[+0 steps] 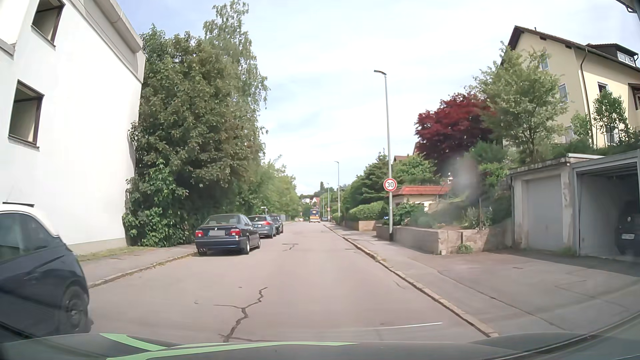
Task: Follow the waypoints while adhering to traffic rules and regulations
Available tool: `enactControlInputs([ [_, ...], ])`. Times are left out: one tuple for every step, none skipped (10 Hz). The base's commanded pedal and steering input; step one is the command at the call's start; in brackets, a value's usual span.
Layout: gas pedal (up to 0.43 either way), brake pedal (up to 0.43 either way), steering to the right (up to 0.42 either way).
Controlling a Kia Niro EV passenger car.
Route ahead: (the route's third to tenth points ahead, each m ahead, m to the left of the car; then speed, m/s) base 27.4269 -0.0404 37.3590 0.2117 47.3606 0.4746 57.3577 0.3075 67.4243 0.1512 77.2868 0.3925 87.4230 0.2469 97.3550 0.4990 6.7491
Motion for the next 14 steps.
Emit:
enactControlInputs([
  [0.059, 0.000, 0.000],
  [0.059, 0.000, 0.000],
  [0.059, 0.000, -0.002],
  [0.059, 0.000, -0.004],
  [0.059, 0.000, -0.004],
  [0.059, 0.000, -0.005],
  [0.059, 0.000, -0.008],
  [0.059, 0.000, -0.009],
  [0.059, 0.000, -0.009],
  [0.067, 0.000, -0.009],
  [0.067, 0.000, -0.009],
  [0.067, 0.000, -0.008],
  [0.067, 0.000, -0.007],
  [0.067, 0.000, -0.006],
])
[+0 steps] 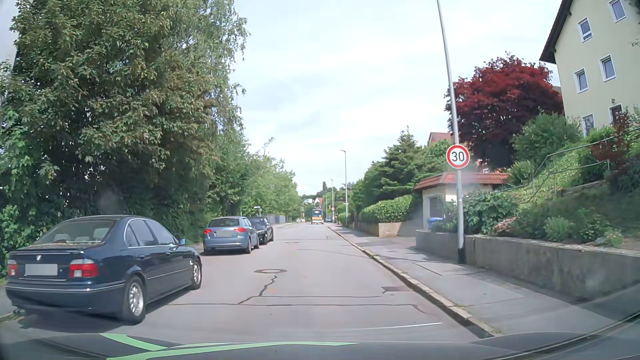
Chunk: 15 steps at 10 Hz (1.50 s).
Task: Follow the waypoints while adhering to traffic rules and regulations
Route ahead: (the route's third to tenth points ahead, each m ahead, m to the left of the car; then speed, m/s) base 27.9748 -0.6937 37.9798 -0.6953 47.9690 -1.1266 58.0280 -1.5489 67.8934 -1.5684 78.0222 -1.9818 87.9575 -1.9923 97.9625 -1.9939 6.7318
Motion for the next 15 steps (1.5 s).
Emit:
enactControlInputs([
  [0.067, 0.000, -0.006],
  [0.067, 0.000, -0.006],
  [0.067, 0.000, -0.006],
  [0.067, 0.000, -0.005],
  [0.067, 0.000, -0.005],
  [0.067, 0.000, -0.005],
  [0.067, 0.000, -0.005],
  [0.067, 0.000, -0.005],
  [0.059, 0.000, -0.004],
  [0.059, 0.000, -0.004],
  [0.059, 0.000, -0.004],
  [0.059, 0.000, -0.003],
  [0.059, 0.000, -0.003],
  [0.059, 0.000, -0.002],
  [0.059, 0.000, -0.002],
])
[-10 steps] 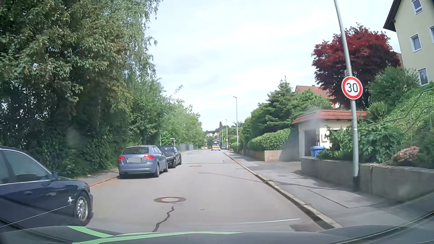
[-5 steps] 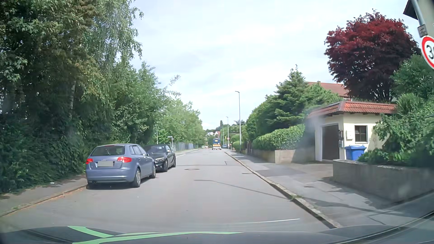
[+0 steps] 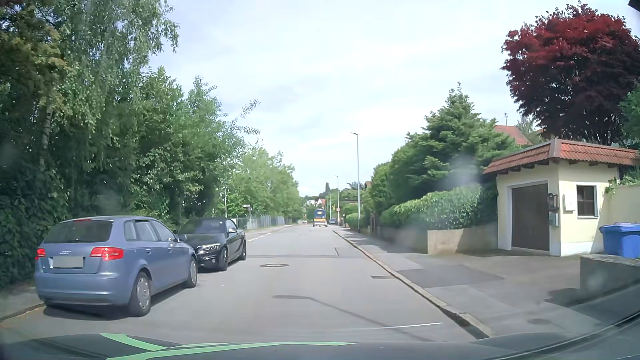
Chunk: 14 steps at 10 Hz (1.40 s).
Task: Follow the waypoints while adhering to traffic rules and regulations
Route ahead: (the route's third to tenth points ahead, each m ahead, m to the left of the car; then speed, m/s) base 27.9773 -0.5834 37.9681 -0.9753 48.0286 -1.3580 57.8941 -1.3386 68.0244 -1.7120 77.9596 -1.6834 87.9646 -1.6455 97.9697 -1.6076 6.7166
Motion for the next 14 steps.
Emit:
enactControlInputs([
  [0.059, 0.000, -0.002],
  [0.059, 0.000, -0.002],
  [0.059, 0.000, -0.002],
  [0.059, 0.000, -0.002],
  [0.059, 0.000, -0.001],
  [0.059, 0.000, -0.001],
  [0.059, 0.000, 0.000],
  [0.047, 0.000, 0.000],
  [0.039, 0.000, 0.000],
  [0.039, 0.000, 0.000],
  [0.039, 0.000, 0.000],
  [0.039, 0.000, 0.000],
  [0.028, 0.000, 0.000],
  [0.028, 0.000, 0.000],
])
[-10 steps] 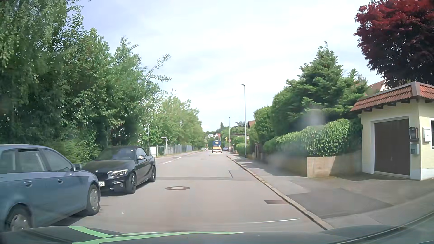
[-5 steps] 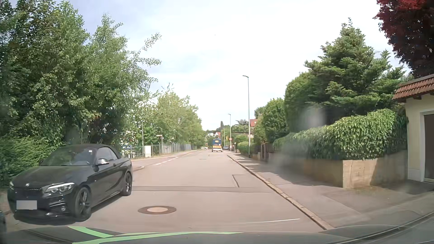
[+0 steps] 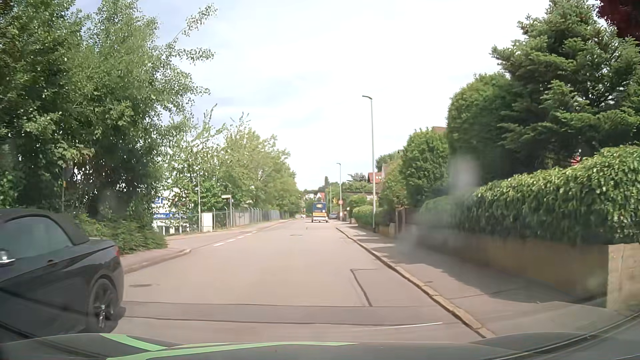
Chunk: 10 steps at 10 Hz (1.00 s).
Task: Follow the waypoints while adhering to traffic rules and regulations
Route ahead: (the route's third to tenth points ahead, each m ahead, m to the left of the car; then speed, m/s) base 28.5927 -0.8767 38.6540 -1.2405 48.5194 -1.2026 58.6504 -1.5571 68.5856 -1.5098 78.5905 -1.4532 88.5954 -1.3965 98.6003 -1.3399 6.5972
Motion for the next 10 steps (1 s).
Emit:
enactControlInputs([
  [0.028, 0.000, -0.001],
  [0.028, 0.000, -0.001],
  [0.028, 0.000, -0.001],
  [0.028, 0.000, -0.001],
  [0.028, 0.000, -0.002],
  [0.028, 0.000, -0.003],
  [0.028, 0.000, -0.004],
  [0.028, 0.000, -0.004],
  [0.028, 0.000, -0.004],
  [0.028, 0.000, -0.004],
])
